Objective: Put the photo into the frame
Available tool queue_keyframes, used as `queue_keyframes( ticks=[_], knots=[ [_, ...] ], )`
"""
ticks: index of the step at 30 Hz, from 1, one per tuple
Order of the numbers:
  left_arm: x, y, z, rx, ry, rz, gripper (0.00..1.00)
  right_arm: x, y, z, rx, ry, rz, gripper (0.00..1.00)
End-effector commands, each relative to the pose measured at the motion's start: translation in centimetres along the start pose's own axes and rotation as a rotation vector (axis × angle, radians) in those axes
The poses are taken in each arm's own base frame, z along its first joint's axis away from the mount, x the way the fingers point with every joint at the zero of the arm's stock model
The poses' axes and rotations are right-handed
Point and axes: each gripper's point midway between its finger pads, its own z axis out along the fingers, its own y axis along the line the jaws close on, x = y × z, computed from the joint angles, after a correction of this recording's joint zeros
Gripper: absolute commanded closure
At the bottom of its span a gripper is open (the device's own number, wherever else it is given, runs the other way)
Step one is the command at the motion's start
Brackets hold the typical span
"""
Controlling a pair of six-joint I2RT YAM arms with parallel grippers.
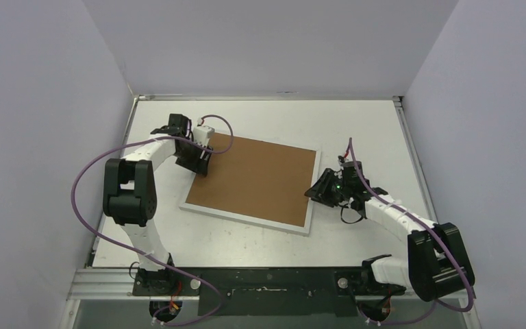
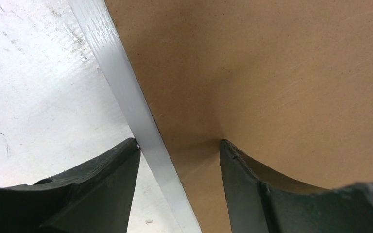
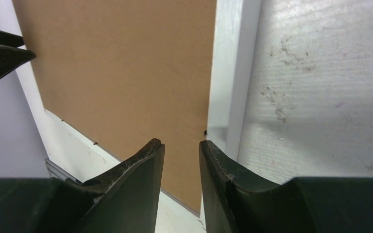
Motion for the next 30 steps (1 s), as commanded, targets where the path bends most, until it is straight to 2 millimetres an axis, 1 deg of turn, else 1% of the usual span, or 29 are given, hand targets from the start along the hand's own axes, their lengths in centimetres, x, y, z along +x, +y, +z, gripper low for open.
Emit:
queue_keyframes(
  ticks=[1, 8, 15, 21, 30],
  knots=[
    [-0.1, 0.2, 0.8, -0.006, -0.014, 0.014, 0.42, 0.9, -1.0, 0.3, 0.018, 0.021, -0.005, 0.66],
    [-0.1, 0.2, 0.7, -0.008, -0.016, 0.016, 0.44, 1.3, -1.5, 0.8, 0.025, 0.034, 0.006, 0.67],
    [-0.1, 0.1, 0.7, -0.006, -0.015, 0.017, 0.46, 1.4, -1.5, 1.0, 0.025, 0.04, 0.011, 0.67],
    [0.1, 0.0, 0.8, -0.003, -0.01, 0.022, 0.48, 1.8, -1.7, 1.4, 0.025, 0.054, 0.02, 0.67],
    [-0.2, -0.2, 0.8, 0.008, -0.017, 0.018, 0.5, 2.2, -1.7, 1.5, 0.03, 0.073, 0.027, 0.68]
  ],
)
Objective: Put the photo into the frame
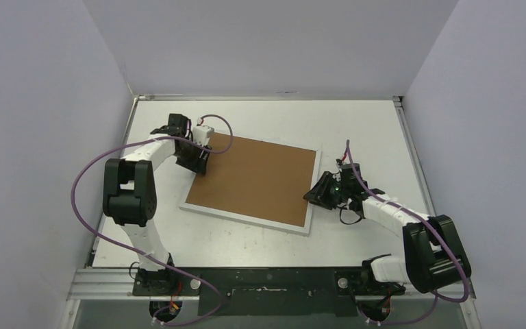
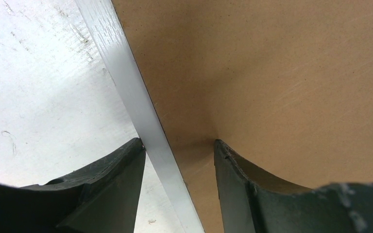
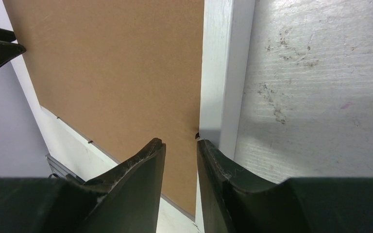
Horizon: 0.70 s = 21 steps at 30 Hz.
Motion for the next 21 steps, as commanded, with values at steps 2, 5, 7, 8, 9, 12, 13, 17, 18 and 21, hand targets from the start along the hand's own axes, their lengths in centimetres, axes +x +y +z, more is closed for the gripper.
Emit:
queue_keyframes(
  ticks=[2, 5, 7, 8, 9, 12, 13, 17, 18, 21],
  knots=[
    [-0.1, -0.5, 0.7, 0.021, -0.013, 0.016, 0.5, 0.9, -0.6, 0.6, 0.022, 0.029, 0.01, 0.68],
    [-0.3, -0.8, 0.7, 0.027, -0.016, 0.02, 0.51, 1.2, -0.6, 0.8, 0.022, 0.039, 0.012, 0.68],
    [-0.3, -1.0, 0.7, 0.031, -0.015, 0.021, 0.51, 1.2, -0.5, 0.9, 0.021, 0.041, 0.012, 0.68],
    [-0.3, -1.0, 0.7, 0.032, -0.016, 0.022, 0.51, 1.2, -0.6, 0.9, 0.026, 0.04, 0.014, 0.68],
    [-0.3, -1.1, 0.7, 0.033, -0.016, 0.022, 0.52, 1.2, -0.7, 0.9, 0.027, 0.039, 0.014, 0.68],
    [-0.4, -1.2, 0.7, 0.04, -0.018, 0.023, 0.52, 1.2, -0.7, 1.0, 0.03, 0.039, 0.014, 0.68],
    [-0.4, -1.3, 0.7, 0.044, -0.018, 0.023, 0.52, 1.2, -0.8, 1.1, 0.031, 0.041, 0.013, 0.68],
    [-0.5, -1.8, 0.6, 0.06, -0.019, 0.028, 0.54, 1.1, -0.8, 1.4, 0.034, 0.04, 0.016, 0.68],
    [-0.5, -1.8, 0.6, 0.061, -0.02, 0.027, 0.54, 1.1, -0.7, 1.5, 0.033, 0.042, 0.014, 0.68],
    [-0.6, -1.9, 0.6, 0.064, -0.021, 0.027, 0.54, 1.0, -0.5, 1.7, 0.034, 0.041, 0.009, 0.68]
  ],
)
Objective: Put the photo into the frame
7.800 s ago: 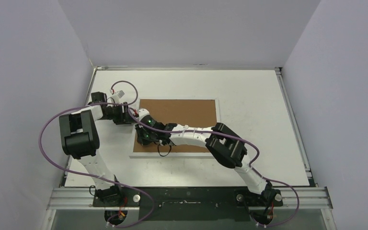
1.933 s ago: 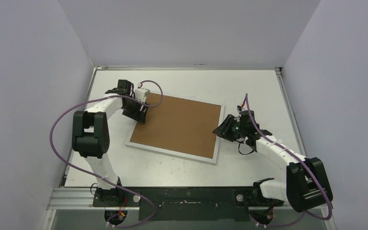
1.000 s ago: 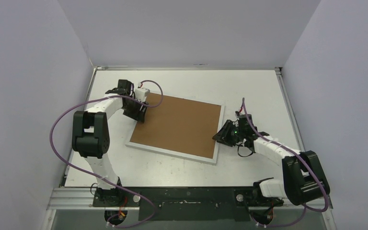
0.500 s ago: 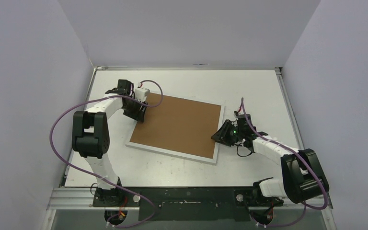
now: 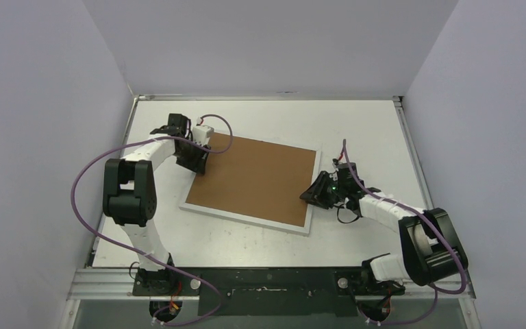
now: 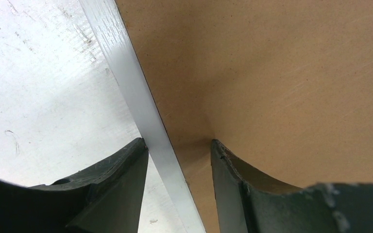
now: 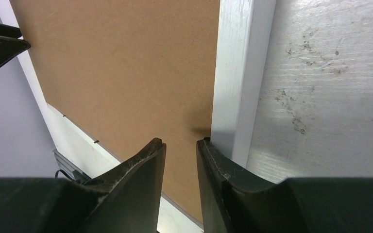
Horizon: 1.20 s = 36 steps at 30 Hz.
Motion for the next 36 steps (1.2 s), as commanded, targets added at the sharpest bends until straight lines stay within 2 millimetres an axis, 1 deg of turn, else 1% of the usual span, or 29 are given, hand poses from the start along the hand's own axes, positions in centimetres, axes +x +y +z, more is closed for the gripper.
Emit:
queue_keyframes(
  ticks=[1, 5, 7, 9, 11, 13, 15, 17, 18, 20, 22, 24, 26, 30, 36],
  knots=[
    [-0.6, -1.9, 0.6, 0.065, -0.02, 0.026, 0.54, 0.7, -1.2, 0.9, 0.059, 0.02, -0.003, 0.68],
    [-0.6, -1.9, 0.6, 0.064, -0.02, 0.029, 0.55, 0.7, -1.1, 1.1, 0.061, 0.025, -0.01, 0.68],
    [-0.4, -1.8, 0.6, 0.057, -0.014, 0.032, 0.55, 0.6, -0.8, 1.0, 0.048, 0.023, -0.016, 0.68],
    [-0.3, -1.7, 0.6, 0.054, -0.009, 0.037, 0.55, 0.0, 0.1, 0.7, 0.027, 0.009, -0.029, 0.68],
    [-0.4, -1.4, 0.4, 0.046, -0.01, 0.041, 0.55, -0.9, 1.8, 0.2, -0.019, -0.007, -0.049, 0.68],
    [-0.4, -1.3, 0.2, 0.045, -0.011, 0.037, 0.55, -2.6, 4.4, -0.6, -0.082, -0.036, -0.089, 0.68],
    [-0.5, -1.1, -0.1, 0.043, -0.013, 0.035, 0.55, -5.2, 6.8, -2.0, -0.121, -0.095, -0.128, 0.68],
    [-0.7, -0.8, -0.3, 0.04, -0.019, 0.033, 0.55, -8.1, 8.3, -3.3, -0.132, -0.155, -0.175, 0.67],
    [-0.8, -0.8, -0.5, 0.037, -0.021, 0.034, 0.55, -9.4, 8.5, -3.8, -0.126, -0.179, -0.188, 0.67],
    [-0.9, -0.7, -0.6, 0.036, -0.025, 0.034, 0.55, -11.9, 8.3, -4.4, -0.113, -0.216, -0.192, 0.66],
    [-1.1, -0.7, -0.7, 0.037, -0.03, 0.029, 0.55, -14.0, 7.2, -4.1, -0.099, -0.242, -0.181, 0.66],
    [-1.2, -0.7, -0.8, 0.041, -0.033, 0.025, 0.55, -15.5, 5.9, -3.5, -0.081, -0.257, -0.167, 0.66],
    [-1.4, -0.7, -0.9, 0.045, -0.036, 0.02, 0.55, -16.5, 4.9, -2.6, -0.073, -0.258, -0.154, 0.67],
    [-1.5, -0.7, -1.0, 0.042, -0.038, 0.019, 0.54, -17.4, 4.3, -1.0, -0.087, -0.269, -0.122, 0.67],
    [-1.3, -0.6, -0.8, 0.041, -0.027, 0.02, 0.54, -17.0, 3.0, 1.2, -0.1, -0.245, -0.079, 0.68]
  ],
)
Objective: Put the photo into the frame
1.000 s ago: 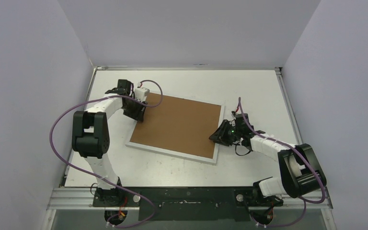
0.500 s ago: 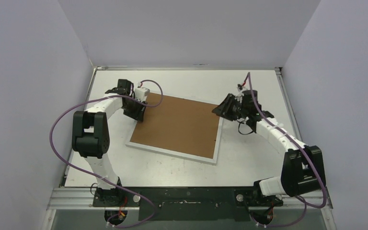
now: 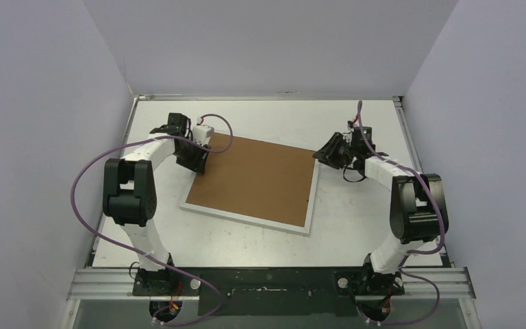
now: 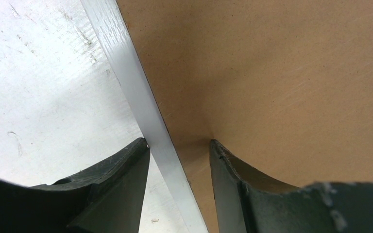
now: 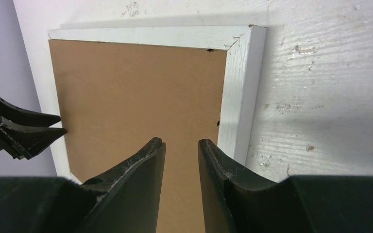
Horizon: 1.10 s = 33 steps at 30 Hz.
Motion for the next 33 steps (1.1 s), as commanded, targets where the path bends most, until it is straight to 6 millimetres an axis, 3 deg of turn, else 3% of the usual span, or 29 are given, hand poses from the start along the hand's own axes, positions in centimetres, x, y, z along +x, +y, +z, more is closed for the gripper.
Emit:
queue_keyframes(
  ticks=[1, 14, 26, 33],
  knots=[
    [-1.2, -0.7, -0.5, 0.041, -0.029, 0.011, 0.54, -1.5, 1.6, 0.8, -0.082, -0.057, -0.023, 0.68],
    [-1.3, -0.8, -0.5, 0.047, -0.031, 0.009, 0.54, 0.1, -2.5, 3.0, 0.044, -0.002, 0.004, 0.68],
    [-1.5, -0.9, -0.4, 0.055, -0.037, 0.008, 0.54, 3.1, -2.3, 3.8, 0.068, 0.073, -0.017, 0.68],
    [-1.7, -1.0, -0.4, 0.06, -0.042, 0.009, 0.54, 3.4, -2.4, 3.9, 0.084, 0.078, -0.021, 0.68]
  ],
)
